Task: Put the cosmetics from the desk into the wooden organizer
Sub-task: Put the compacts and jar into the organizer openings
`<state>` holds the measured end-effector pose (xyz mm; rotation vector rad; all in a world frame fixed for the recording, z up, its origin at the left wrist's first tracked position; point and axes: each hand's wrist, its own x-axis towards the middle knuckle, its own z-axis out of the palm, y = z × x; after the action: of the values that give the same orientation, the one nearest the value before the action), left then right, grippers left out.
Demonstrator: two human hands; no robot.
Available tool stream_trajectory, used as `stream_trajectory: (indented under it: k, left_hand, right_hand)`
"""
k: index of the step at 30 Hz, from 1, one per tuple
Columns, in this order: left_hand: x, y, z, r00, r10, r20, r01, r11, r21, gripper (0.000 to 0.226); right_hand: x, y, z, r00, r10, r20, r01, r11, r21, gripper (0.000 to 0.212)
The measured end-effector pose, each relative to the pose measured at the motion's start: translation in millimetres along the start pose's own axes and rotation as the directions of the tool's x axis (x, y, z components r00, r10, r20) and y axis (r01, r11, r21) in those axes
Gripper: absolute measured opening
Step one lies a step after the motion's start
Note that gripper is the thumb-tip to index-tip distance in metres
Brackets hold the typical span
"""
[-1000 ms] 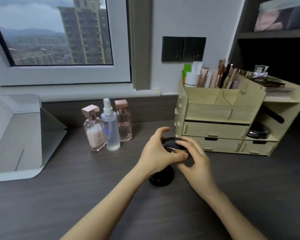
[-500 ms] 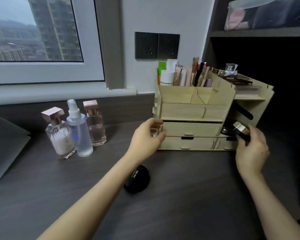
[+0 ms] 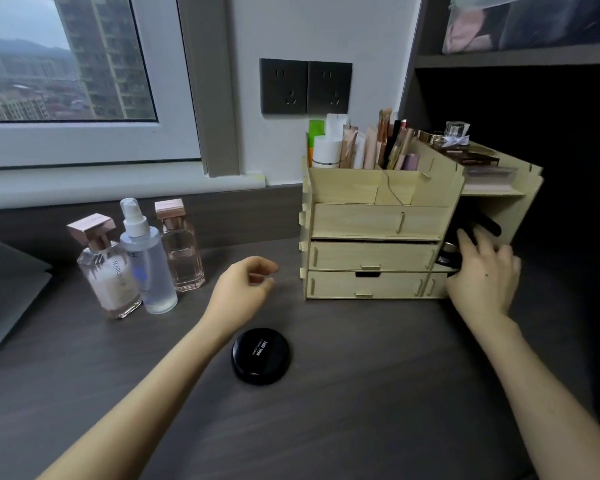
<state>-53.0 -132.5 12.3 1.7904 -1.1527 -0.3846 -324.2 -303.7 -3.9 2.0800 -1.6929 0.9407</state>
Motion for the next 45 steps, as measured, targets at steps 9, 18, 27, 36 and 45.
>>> stream_trajectory:
  k: [9, 18, 27, 36, 45]
  left_hand:
    - [-7, -1, -4, 1.0, -0.003, -0.027, 0.003, 1.0, -0.025, 0.011]
    - [-9, 6, -21, 0.997, 0.023, -0.074, -0.025, 0.999, -0.031, 0.013]
    - [-5, -9, -19, 0.995, -0.006, -0.096, 0.005, 1.0, -0.013, 0.015]
    - [9, -20, -7, 0.994, -0.064, -0.088, 0.06, 0.997, -0.041, 0.017]
    - [20, -16, 4, 0.995, -0.065, -0.073, 0.063, 0.998, -0.022, 0.017]
  right_hand:
    - [-102, -96, -23, 0.782, -0.614, 0.106, 0.415, 0.641, 0.646, 0.041]
    - [-130, -165, -1, 0.59, -0.748, 0.304, 0.469, 0.624, 0.625, 0.076]
    - [-89, -68, -21, 0.996, -0.013, -0.091, 0.069, 0.762, 0.644, 0.054]
    - [-8, 10, 1, 0.97, 0.173, -0.169, -0.095, 0.914, 0.394, 0.054]
    - [15, 13, 11, 1.0, -0.002, -0.028, 0.013, 0.921, 0.388, 0.049]
